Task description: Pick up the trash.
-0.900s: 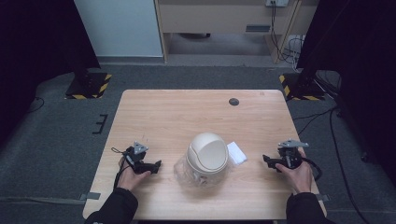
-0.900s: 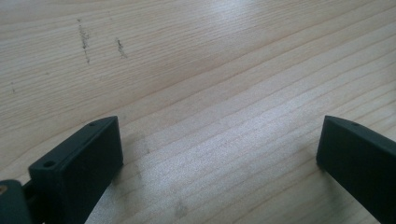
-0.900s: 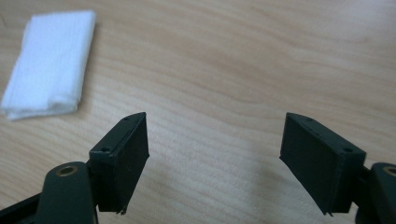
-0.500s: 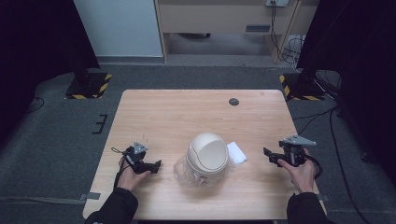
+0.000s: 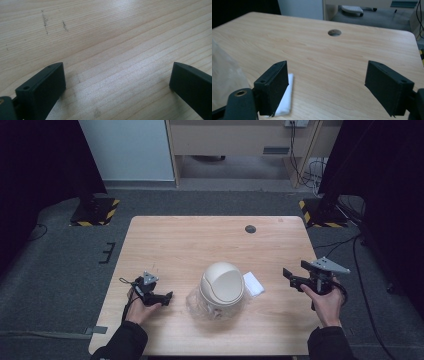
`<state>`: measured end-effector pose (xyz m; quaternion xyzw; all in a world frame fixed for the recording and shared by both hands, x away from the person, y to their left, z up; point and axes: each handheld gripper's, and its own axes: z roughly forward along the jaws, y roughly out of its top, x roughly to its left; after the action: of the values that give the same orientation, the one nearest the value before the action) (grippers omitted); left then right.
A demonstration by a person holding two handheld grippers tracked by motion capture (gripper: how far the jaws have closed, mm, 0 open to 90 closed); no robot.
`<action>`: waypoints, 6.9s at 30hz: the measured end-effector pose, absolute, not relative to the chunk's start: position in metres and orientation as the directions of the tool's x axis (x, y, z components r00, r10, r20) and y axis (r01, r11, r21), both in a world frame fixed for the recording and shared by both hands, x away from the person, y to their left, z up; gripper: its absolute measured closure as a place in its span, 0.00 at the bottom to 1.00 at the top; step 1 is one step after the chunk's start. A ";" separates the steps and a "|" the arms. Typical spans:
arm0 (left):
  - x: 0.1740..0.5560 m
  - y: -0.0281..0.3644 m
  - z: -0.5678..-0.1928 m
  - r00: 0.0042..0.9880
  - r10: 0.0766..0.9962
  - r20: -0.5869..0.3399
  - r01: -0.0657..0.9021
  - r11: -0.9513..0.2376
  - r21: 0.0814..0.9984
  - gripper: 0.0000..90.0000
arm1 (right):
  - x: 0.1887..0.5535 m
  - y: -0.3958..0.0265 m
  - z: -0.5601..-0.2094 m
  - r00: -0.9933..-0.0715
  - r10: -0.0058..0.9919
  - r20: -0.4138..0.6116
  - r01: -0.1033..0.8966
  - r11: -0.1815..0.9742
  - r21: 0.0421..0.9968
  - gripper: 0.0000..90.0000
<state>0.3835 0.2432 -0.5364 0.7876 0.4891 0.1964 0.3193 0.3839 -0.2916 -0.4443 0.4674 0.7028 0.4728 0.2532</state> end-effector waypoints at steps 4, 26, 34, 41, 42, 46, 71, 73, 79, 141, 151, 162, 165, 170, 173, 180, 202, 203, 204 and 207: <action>0.384 0.243 -0.536 0.445 0.895 -0.003 0.644 -0.318 0.696 0.00 | 0.379 -0.285 -0.431 -0.453 0.887 0.084 0.384 0.109 0.917 0.20; 0.384 0.243 -0.537 0.443 0.897 -0.002 0.644 -0.317 0.696 0.00 | 0.351 -0.211 -0.384 -0.650 0.754 0.100 0.299 0.132 0.945 0.16; 0.384 0.243 -0.537 0.442 0.897 -0.002 0.644 -0.317 0.696 0.00 | 0.349 -0.184 -0.397 -0.696 0.709 0.115 0.328 0.171 0.929 0.17; 0.384 0.243 -0.537 0.442 0.897 -0.002 0.645 -0.316 0.696 0.00 | 0.351 -0.169 -0.411 -0.716 0.688 0.118 0.362 0.221 0.906 0.18; 0.384 0.243 -0.537 0.442 0.897 -0.002 0.645 -0.316 0.696 0.00 | 0.352 -0.167 -0.413 -0.716 0.689 0.117 0.369 0.230 0.900 0.18; 0.384 0.243 -0.537 0.441 0.897 -0.002 0.645 -0.316 0.696 0.00 | 0.354 -0.162 -0.419 -0.715 0.691 0.108 0.381 0.255 0.889 0.19; 0.384 0.242 -0.537 0.440 0.898 -0.001 0.645 -0.315 0.696 0.00 | 0.357 -0.161 -0.419 -0.724 0.682 0.103 0.394 0.287 0.873 0.24; 0.384 0.242 -0.537 0.440 0.898 -0.001 0.645 -0.315 0.696 0.00 | 0.354 -0.166 -0.416 -0.725 0.681 0.102 0.392 0.287 0.874 0.25; 0.384 0.242 -0.537 0.440 0.898 -0.001 0.645 -0.315 0.696 0.00 | 0.352 -0.181 -0.409 -0.713 0.695 0.096 0.387 0.275 0.880 0.25; 0.384 0.242 -0.537 0.440 0.898 -0.001 0.645 -0.315 0.696 0.00 | 0.433 -0.199 -0.525 -0.539 0.831 0.136 0.658 0.315 0.684 0.96; 0.384 0.242 -0.537 0.440 0.898 -0.001 0.645 -0.315 0.696 0.00 | 0.428 -0.209 -0.506 -0.528 0.842 0.112 0.629 0.299 0.718 0.97; 0.384 0.242 -0.537 0.440 0.898 -0.001 0.645 -0.316 0.696 0.00 | 0.400 -0.230 -0.455 -0.539 0.834 0.119 0.490 0.196 0.849 0.97; 0.383 0.242 -0.537 0.440 0.898 -0.001 0.646 -0.316 0.695 0.00 | 0.390 -0.235 -0.445 -0.540 0.833 0.123 0.460 0.170 0.871 0.97; 0.383 0.242 -0.537 0.440 0.898 -0.001 0.646 -0.316 0.695 0.00 | 0.375 -0.243 -0.435 -0.542 0.831 0.128 0.431 0.144 0.891 0.97; 0.383 0.242 -0.537 0.440 0.898 -0.001 0.645 -0.316 0.696 0.00 | 0.362 -0.247 -0.425 -0.548 0.826 0.132 0.401 0.120 0.908 0.97; 0.383 0.242 -0.537 0.440 0.898 0.000 0.646 -0.316 0.695 0.00 | 0.345 -0.248 -0.410 -0.565 0.814 0.134 0.355 0.094 0.930 0.97; 0.383 0.242 -0.537 0.439 0.899 0.000 0.646 -0.315 0.696 0.00 | 0.308 -0.229 -0.377 -0.651 0.747 0.136 0.257 0.048 0.965 0.97; 0.383 0.242 -0.537 0.439 0.899 0.000 0.646 -0.315 0.696 0.00 | 0.308 -0.228 -0.377 -0.655 0.742 0.138 0.258 0.048 0.965 0.97; 0.383 0.242 -0.537 0.439 0.898 0.000 0.646 -0.315 0.696 0.00 | 0.307 -0.225 -0.377 -0.662 0.737 0.137 0.256 0.051 0.965 0.97; 0.383 0.242 -0.537 0.439 0.898 -0.001 0.646 -0.314 0.696 0.00 | 0.306 -0.221 -0.378 -0.672 0.728 0.137 0.259 0.057 0.964 0.97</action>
<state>0.3833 0.2421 -0.5366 0.7861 0.4910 0.1983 0.3189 0.3062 -0.2205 -0.3782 0.3528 0.6993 0.5890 0.1990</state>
